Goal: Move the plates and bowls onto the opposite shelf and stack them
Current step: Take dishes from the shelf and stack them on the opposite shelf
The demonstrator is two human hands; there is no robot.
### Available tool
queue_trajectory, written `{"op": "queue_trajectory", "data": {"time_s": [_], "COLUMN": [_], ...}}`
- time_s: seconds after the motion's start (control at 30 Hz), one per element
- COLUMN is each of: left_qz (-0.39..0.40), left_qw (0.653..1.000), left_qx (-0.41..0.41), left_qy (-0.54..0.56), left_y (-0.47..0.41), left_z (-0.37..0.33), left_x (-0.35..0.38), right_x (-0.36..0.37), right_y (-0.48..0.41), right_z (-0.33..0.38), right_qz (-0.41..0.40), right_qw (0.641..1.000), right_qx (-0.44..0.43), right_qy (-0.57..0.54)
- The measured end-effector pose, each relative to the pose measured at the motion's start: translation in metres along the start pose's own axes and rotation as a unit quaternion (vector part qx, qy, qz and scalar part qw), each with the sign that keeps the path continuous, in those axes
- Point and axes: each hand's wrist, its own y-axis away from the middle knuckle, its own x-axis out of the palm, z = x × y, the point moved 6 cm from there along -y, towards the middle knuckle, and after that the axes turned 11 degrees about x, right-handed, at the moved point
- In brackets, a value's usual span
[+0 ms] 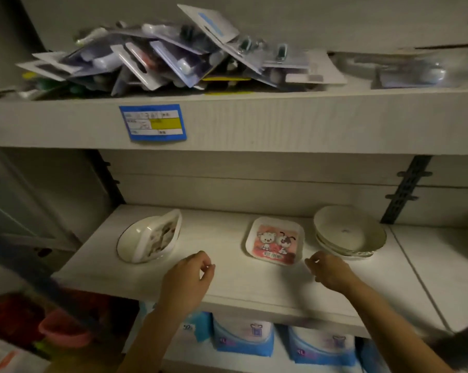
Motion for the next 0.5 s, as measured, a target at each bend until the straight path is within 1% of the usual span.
{"op": "queue_trajectory", "data": {"time_s": [0.1, 0.2, 0.3, 0.4, 0.5], "left_qz": [-0.006, -0.005, -0.013, -0.033, -0.059], "left_qw": [1.0, 1.0, 0.999, 0.999, 0.997], "left_qx": [0.022, 0.027, 0.021, -0.001, -0.03], "left_qy": [0.0, 0.009, 0.029, 0.042, 0.04], "left_y": [-0.005, -0.007, -0.006, -0.004, -0.008], "left_z": [0.024, 0.048, 0.068, 0.089, 0.116], "left_x": [-0.013, -0.022, -0.03, -0.042, -0.056], "right_x": [0.016, 0.034, 0.043, 0.048, 0.052], "right_y": [-0.016, -0.027, -0.029, -0.027, -0.022], "right_z": [0.012, 0.019, 0.026, 0.029, 0.029], "right_qz": [0.003, -0.028, -0.064, -0.051, -0.039], "right_qw": [0.996, 0.986, 0.981, 0.974, 0.972], "right_qx": [0.067, 0.12, 0.148, 0.182, 0.187], "right_qy": [-0.062, -0.11, -0.111, -0.129, -0.14]}}
